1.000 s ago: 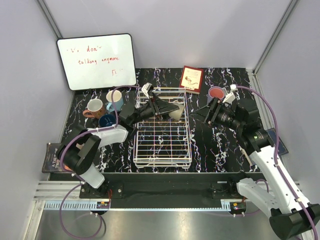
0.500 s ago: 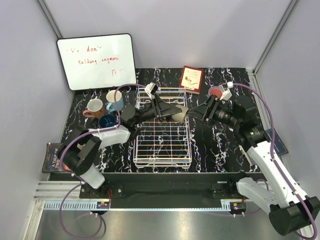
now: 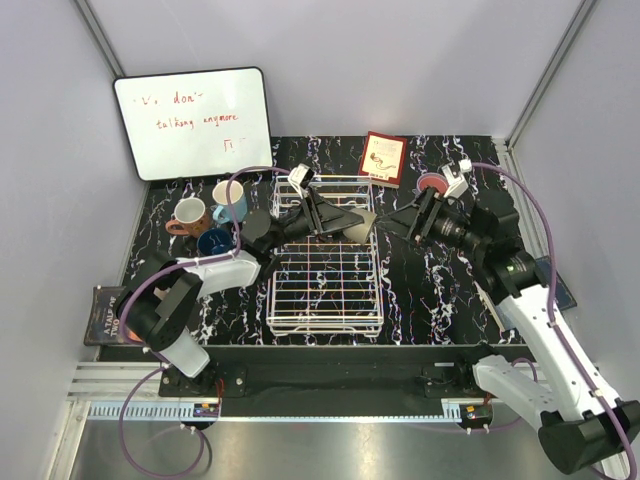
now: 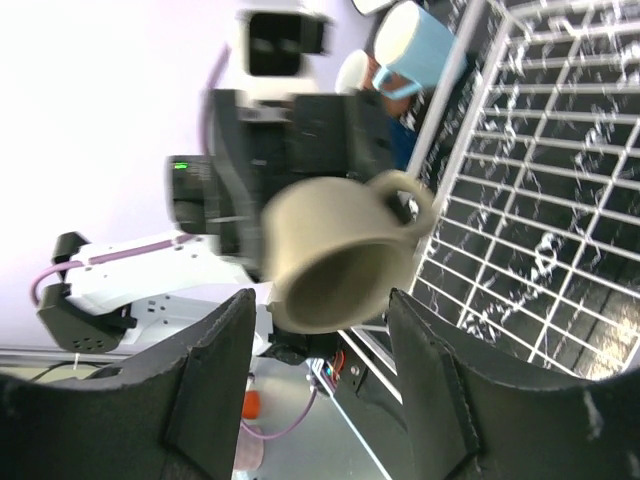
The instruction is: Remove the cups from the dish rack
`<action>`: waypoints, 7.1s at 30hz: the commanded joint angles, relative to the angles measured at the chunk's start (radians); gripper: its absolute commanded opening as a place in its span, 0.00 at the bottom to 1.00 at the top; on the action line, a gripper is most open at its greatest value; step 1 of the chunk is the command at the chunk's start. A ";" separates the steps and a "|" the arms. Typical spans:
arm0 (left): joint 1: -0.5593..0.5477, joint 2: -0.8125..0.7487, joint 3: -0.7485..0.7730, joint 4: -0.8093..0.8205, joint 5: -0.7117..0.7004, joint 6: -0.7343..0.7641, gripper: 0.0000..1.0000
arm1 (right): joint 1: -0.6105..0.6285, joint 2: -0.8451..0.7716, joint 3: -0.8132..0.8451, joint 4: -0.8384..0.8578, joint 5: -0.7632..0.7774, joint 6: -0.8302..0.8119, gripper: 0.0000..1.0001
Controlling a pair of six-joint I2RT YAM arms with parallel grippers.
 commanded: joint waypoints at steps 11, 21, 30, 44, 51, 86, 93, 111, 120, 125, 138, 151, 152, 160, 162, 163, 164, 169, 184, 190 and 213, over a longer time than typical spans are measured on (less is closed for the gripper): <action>-0.037 -0.018 0.041 0.018 0.008 0.047 0.00 | 0.010 -0.007 0.079 0.045 -0.036 0.002 0.64; -0.041 -0.048 0.013 -0.012 -0.014 0.076 0.00 | 0.012 -0.032 0.065 0.045 -0.031 0.013 0.65; -0.040 -0.096 0.067 -0.175 -0.083 0.228 0.00 | 0.012 -0.052 0.050 0.046 -0.042 0.065 0.65; -0.047 -0.119 0.016 -0.065 -0.097 0.176 0.00 | 0.012 -0.023 0.018 0.107 -0.070 0.111 0.66; -0.078 -0.134 0.002 -0.068 -0.091 0.181 0.00 | 0.012 0.014 -0.002 0.141 -0.077 0.111 0.66; -0.107 -0.081 -0.014 -0.181 0.009 0.187 0.06 | 0.010 -0.007 -0.008 0.184 -0.065 0.126 0.00; -0.090 -0.090 -0.034 -0.207 0.018 0.187 0.65 | 0.012 -0.027 -0.001 0.164 -0.057 0.103 0.00; -0.061 -0.059 -0.037 -0.210 0.020 0.152 0.99 | 0.017 -0.030 0.039 0.140 -0.048 0.063 0.00; 0.034 -0.110 -0.064 -0.252 0.044 0.167 0.99 | 0.017 -0.035 0.076 0.071 -0.015 0.008 0.00; 0.104 -0.186 -0.080 -0.435 -0.005 0.249 0.99 | 0.016 -0.021 0.143 -0.113 0.093 -0.128 0.00; 0.126 -0.360 0.171 -1.439 -0.444 0.662 0.99 | 0.013 0.273 0.213 -0.663 0.858 -0.299 0.00; 0.126 -0.479 0.136 -1.710 -0.604 0.722 0.99 | -0.019 0.612 0.283 -0.569 0.976 -0.328 0.00; 0.126 -0.489 0.134 -1.712 -0.603 0.725 0.99 | -0.023 0.655 0.295 -0.561 0.969 -0.329 0.00; 0.124 -0.509 0.134 -1.729 -0.600 0.747 0.99 | -0.053 0.847 0.400 -0.509 0.958 -0.348 0.00; 0.126 -0.512 0.133 -1.735 -0.601 0.750 0.99 | -0.054 0.890 0.409 -0.499 0.953 -0.348 0.00; 0.126 -0.512 0.131 -1.737 -0.601 0.750 0.99 | -0.054 0.901 0.411 -0.497 0.952 -0.343 0.00; 0.126 -0.516 0.131 -1.738 -0.601 0.751 0.99 | -0.054 0.921 0.409 -0.491 0.949 -0.343 0.00; 0.126 -0.527 0.117 -1.740 -0.605 0.754 0.99 | -0.054 0.938 0.392 -0.474 0.927 -0.331 0.00; 0.124 -0.513 0.128 -1.743 -0.627 0.757 0.99 | -0.051 0.823 0.311 -0.452 0.877 -0.268 0.38; 0.126 -0.516 0.147 -1.760 -0.654 0.777 0.99 | -0.027 0.677 0.328 -0.466 0.880 -0.259 0.63; 0.097 -0.480 0.335 -2.028 -0.982 1.061 0.99 | 0.378 0.051 0.247 -0.738 1.200 -0.282 1.00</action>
